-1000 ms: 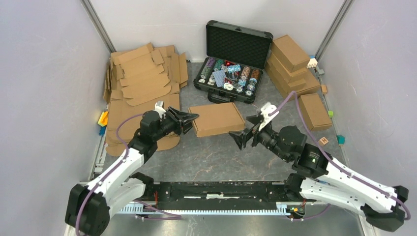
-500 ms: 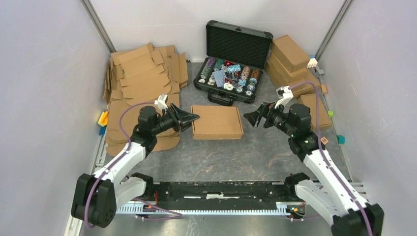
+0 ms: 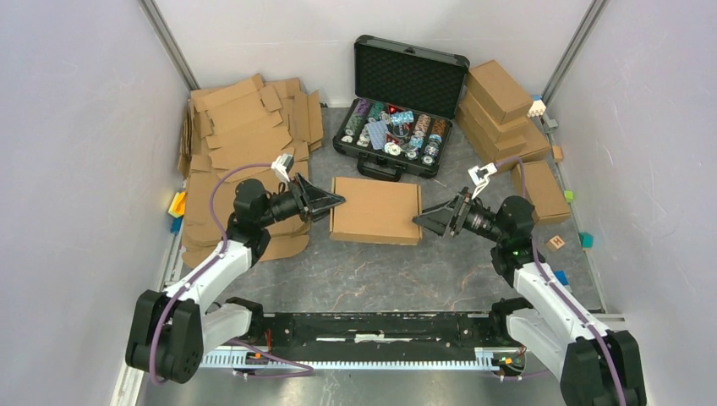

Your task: Fold the paper box

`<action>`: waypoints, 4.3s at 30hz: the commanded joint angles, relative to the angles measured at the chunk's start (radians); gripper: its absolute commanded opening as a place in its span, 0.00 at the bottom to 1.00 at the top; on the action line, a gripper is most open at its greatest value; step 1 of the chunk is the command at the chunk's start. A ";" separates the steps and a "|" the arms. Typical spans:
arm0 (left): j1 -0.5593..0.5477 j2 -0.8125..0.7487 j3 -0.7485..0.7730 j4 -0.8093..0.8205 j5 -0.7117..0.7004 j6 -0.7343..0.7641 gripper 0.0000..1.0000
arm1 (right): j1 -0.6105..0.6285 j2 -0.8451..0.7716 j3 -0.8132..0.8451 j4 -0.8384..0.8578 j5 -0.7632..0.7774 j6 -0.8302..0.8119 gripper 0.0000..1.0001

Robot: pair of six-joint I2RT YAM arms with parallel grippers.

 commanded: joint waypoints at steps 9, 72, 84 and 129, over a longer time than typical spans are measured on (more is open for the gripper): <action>0.002 0.038 -0.011 0.408 0.104 -0.237 0.30 | -0.002 0.002 -0.078 0.348 -0.107 0.232 0.75; 0.033 -0.195 0.108 -0.520 -0.268 0.304 1.00 | -0.592 0.742 0.684 0.444 0.413 0.663 0.18; 0.032 -0.193 0.072 -0.521 -0.268 0.310 1.00 | -0.610 0.858 0.709 0.395 0.448 0.619 0.27; -0.047 -0.303 0.008 -0.507 -0.508 0.477 1.00 | -0.493 0.117 0.192 0.002 0.432 -0.135 0.89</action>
